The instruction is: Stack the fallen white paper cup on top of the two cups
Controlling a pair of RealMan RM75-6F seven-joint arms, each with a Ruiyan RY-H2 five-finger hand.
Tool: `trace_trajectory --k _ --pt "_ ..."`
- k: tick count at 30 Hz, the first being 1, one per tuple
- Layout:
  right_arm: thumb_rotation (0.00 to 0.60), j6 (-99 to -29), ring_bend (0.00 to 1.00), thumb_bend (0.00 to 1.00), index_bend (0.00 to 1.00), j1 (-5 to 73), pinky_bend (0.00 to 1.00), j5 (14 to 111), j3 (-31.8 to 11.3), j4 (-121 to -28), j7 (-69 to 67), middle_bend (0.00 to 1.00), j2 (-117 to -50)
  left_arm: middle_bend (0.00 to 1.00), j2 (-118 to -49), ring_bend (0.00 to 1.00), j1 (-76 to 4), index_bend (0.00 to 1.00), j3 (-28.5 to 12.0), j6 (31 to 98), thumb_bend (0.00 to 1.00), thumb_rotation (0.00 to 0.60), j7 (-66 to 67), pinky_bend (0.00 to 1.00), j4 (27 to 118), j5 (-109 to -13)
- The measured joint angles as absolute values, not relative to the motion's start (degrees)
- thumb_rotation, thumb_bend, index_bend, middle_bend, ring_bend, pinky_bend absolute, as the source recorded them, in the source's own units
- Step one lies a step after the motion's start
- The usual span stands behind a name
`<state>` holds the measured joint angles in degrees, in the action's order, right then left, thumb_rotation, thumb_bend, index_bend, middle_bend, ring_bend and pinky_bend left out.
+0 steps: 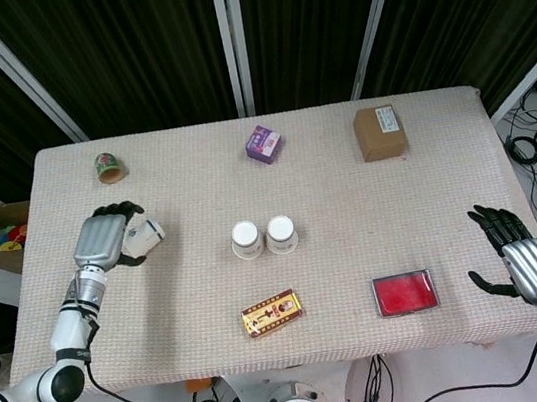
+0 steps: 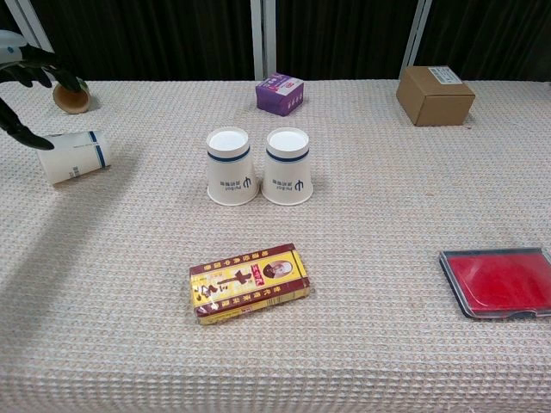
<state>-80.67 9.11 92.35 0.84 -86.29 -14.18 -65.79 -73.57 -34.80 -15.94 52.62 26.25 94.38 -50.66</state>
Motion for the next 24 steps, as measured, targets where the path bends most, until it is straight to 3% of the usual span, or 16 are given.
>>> trace_trajectory --k 10,18,24 --pt "0.6 -82.3 0.0 0.23 0.04 8.7 0.0 92.7 0.4 -88.1 -12.9 0.03 -63.9 0.19 -74.5 0.19 -40.9 0.24 -15.2 50.4 0.05 0.6 31.1 0.2 93.4 -38.7" --pt "0.6 -82.4 0.0 0.23 0.04 8.5 0.0 92.8 0.6 -88.8 -12.6 0.03 -63.6 0.19 -74.9 0.19 -48.7 0.24 -14.3 50.9 0.05 0.6 38.8 0.2 92.7 -18.3" --pt "0.6 -82.0 0.0 0.23 0.04 8.3 0.0 92.6 0.8 -88.0 -13.5 0.03 -64.1 0.2 -77.3 0.19 -56.0 0.24 -13.5 55.0 0.05 0.6 45.7 0.2 91.6 -4.1"
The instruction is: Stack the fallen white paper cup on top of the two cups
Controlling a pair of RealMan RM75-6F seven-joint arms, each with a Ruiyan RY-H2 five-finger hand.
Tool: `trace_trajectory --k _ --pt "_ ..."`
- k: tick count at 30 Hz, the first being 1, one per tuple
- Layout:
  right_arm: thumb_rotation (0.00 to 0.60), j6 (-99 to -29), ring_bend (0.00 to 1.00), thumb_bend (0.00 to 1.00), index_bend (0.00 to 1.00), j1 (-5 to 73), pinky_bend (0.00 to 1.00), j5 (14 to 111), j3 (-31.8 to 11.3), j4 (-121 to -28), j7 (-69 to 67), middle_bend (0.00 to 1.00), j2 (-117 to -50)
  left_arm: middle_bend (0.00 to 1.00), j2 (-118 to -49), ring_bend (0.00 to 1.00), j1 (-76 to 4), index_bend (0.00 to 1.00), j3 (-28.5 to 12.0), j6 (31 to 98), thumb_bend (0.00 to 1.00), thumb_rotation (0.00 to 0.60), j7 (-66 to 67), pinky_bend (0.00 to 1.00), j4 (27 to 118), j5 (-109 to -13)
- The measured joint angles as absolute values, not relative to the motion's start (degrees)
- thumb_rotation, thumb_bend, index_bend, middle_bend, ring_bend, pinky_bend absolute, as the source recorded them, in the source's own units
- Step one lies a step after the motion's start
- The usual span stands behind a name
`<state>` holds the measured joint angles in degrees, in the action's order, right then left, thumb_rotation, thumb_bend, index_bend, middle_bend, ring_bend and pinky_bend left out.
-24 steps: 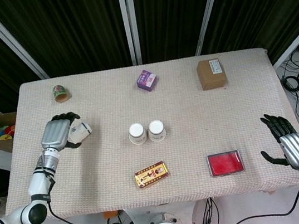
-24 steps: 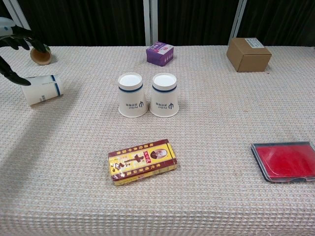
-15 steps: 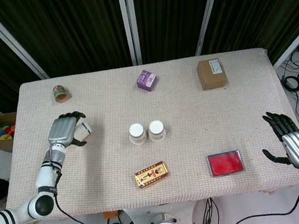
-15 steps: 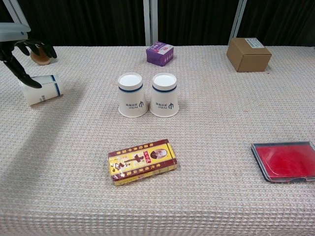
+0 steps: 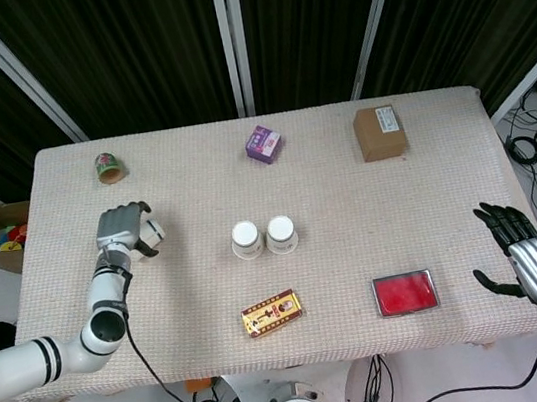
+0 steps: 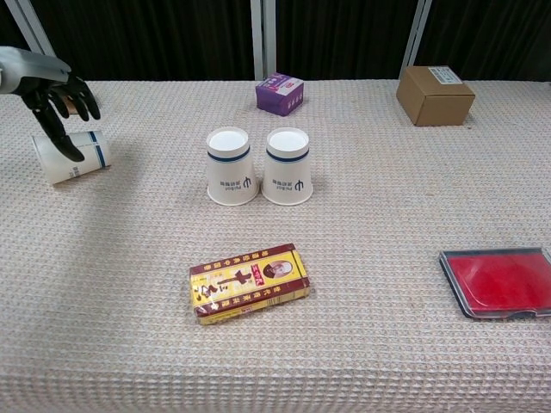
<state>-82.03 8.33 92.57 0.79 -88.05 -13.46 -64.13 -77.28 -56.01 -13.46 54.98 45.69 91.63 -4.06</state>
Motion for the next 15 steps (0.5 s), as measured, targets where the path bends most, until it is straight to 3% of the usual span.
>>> trace_trajectory --k 15 --pt "0.6 -82.1 0.0 0.23 0.04 7.9 0.0 92.3 1.0 -86.7 -15.1 0.03 -64.5 0.23 -88.0 0.18 -62.9 0.27 -12.7 62.6 0.05 0.6 56.8 0.21 80.9 5.9"
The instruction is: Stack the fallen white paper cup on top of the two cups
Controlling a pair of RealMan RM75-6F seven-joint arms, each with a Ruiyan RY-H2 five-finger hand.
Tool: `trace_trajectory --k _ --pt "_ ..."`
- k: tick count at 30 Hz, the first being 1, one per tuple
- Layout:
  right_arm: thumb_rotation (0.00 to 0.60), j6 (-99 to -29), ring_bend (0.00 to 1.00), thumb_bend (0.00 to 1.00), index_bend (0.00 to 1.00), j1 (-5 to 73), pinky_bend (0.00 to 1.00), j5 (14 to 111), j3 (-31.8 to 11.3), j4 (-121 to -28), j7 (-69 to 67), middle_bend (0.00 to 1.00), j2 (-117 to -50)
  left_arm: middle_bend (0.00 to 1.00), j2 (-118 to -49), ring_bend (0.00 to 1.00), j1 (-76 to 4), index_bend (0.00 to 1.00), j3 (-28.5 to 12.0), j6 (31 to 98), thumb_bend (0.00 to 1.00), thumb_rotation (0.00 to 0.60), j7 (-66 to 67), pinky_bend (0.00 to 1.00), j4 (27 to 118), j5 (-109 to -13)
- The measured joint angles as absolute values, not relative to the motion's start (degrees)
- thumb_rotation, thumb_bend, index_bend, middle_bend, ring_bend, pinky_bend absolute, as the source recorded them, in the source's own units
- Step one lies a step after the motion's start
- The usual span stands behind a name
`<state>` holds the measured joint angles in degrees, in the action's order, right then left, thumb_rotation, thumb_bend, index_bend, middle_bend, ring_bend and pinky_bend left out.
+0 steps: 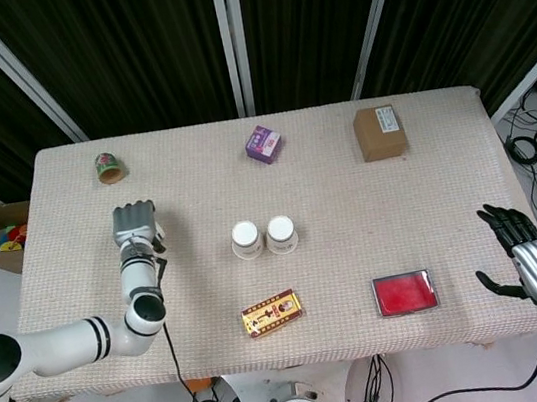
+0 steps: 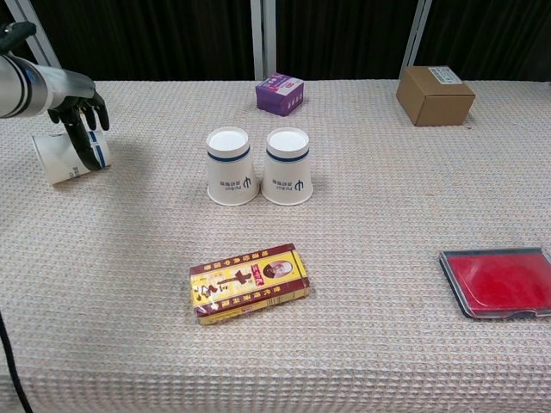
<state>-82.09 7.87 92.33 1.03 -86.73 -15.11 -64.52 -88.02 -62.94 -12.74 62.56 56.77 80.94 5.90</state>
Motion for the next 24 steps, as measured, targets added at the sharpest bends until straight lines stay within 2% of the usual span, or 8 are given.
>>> trace_trajectory --k 5,9,11,18,24 --pt "0.6 -82.1 0.0 0.23 0.04 7.8 0.0 92.3 1.1 -86.4 -15.4 0.03 -64.6 0.28 -91.3 0.2 -63.8 0.32 -12.5 65.7 0.11 0.6 60.3 0.22 77.2 6.2" --pt "0.6 -81.9 0.0 0.23 0.04 7.8 0.0 92.2 1.1 -86.2 -15.7 0.03 -64.7 0.43 -93.0 0.3 -63.8 0.44 -11.4 66.9 0.23 0.6 62.0 0.36 75.5 3.9" --pt "0.6 -81.9 0.0 0.23 0.04 7.8 0.0 92.2 1.1 -86.1 -15.8 0.03 -64.8 0.46 -94.0 0.32 -63.5 0.45 -10.6 67.5 0.27 0.6 63.1 0.36 74.6 2.0" --pt "0.6 -82.2 0.0 0.23 0.04 7.6 0.0 92.3 1.1 -86.3 -15.7 0.03 -64.7 0.52 -94.0 0.36 -61.6 0.52 -10.9 67.3 0.34 0.6 61.8 0.36 75.2 -2.6" --pt "0.6 -82.4 0.0 0.23 0.04 7.4 0.0 92.3 1.0 -86.5 -15.7 0.03 -64.7 0.51 -89.9 0.36 -57.7 0.52 -12.8 65.8 0.33 0.6 50.8 0.35 81.5 -11.8"
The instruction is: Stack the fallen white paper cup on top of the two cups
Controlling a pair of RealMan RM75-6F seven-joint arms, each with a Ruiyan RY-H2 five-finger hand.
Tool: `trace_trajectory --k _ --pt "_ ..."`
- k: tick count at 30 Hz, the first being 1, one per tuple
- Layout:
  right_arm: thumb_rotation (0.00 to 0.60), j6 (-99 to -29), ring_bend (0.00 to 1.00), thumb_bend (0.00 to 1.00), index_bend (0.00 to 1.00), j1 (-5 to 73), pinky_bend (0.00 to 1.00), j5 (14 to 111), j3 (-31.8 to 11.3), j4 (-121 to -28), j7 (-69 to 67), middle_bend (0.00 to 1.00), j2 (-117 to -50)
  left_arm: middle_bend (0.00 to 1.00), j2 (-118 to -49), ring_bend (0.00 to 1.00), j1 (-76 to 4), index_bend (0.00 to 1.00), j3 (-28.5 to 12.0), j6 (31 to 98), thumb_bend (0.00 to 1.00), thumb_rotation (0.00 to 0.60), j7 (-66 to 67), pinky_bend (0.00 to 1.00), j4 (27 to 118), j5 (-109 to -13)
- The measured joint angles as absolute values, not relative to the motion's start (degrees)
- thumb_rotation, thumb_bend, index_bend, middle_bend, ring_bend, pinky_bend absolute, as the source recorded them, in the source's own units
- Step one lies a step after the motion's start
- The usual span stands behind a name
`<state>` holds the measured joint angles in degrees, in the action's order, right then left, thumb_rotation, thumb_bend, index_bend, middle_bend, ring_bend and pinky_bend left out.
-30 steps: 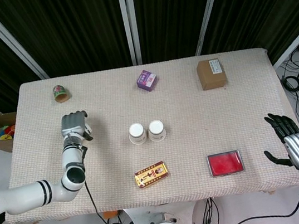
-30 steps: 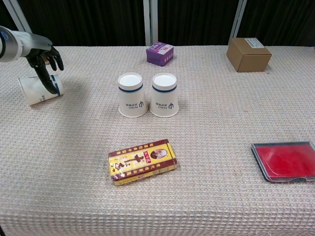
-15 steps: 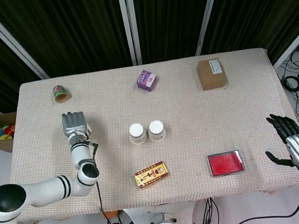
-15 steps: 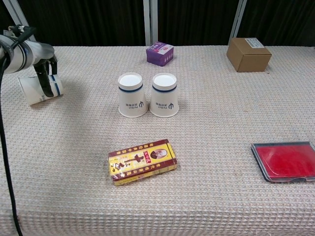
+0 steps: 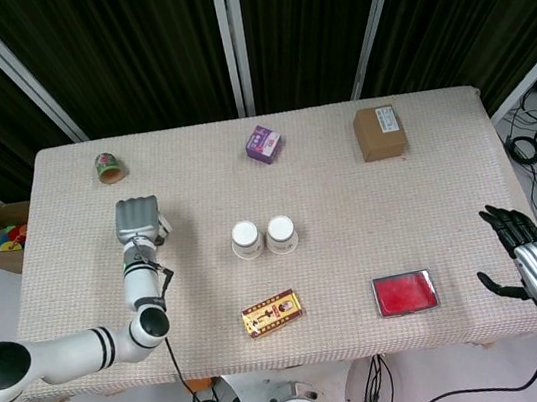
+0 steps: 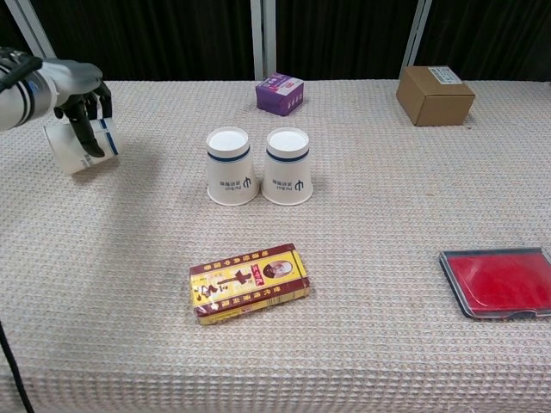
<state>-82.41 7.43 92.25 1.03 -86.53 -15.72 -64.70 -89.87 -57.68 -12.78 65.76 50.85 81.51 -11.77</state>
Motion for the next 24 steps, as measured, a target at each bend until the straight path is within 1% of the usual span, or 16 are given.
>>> trace_trajectory --k 7,10,14,19,22,24 --pt "0.6 -82.7 0.0 0.23 0.04 7.3 0.0 92.3 1.0 -87.3 -15.4 0.03 -64.4 0.48 -84.9 0.36 -51.2 0.5 -15.2 65.0 0.32 0.6 31.7 0.32 87.8 -28.1" --pt "0.6 -82.9 0.0 0.23 0.04 7.3 0.0 92.4 0.8 -87.9 -15.0 0.03 -64.0 0.47 -83.5 0.35 -48.2 0.49 -16.3 64.0 0.31 0.6 20.2 0.3 89.6 -35.0" --pt "0.6 -82.8 0.0 0.23 0.04 7.5 0.0 92.5 0.6 -89.0 -14.6 0.03 -63.5 0.45 -82.4 0.32 -44.3 0.48 -17.4 61.8 0.29 0.6 1.2 0.27 90.8 -45.9" --pt "0.6 -82.7 0.0 0.23 0.04 7.7 0.0 92.7 0.6 -90.2 -13.8 0.03 -63.0 0.42 -83.3 0.28 -41.0 0.47 -17.7 60.1 0.27 0.6 -20.1 0.25 89.5 -60.0" --pt "0.6 -82.7 0.0 0.23 0.04 7.5 0.0 92.6 0.6 -90.7 -13.6 0.03 -62.7 0.41 -85.8 0.27 -39.9 0.46 -17.3 59.8 0.26 0.6 -31.8 0.24 86.5 -70.0" --pt "0.6 -82.8 0.0 0.23 0.04 7.3 0.0 92.5 0.7 -90.8 -13.5 0.03 -62.7 0.41 -88.1 0.27 -39.7 0.46 -16.8 59.8 0.25 0.6 -36.3 0.24 83.8 -74.7"
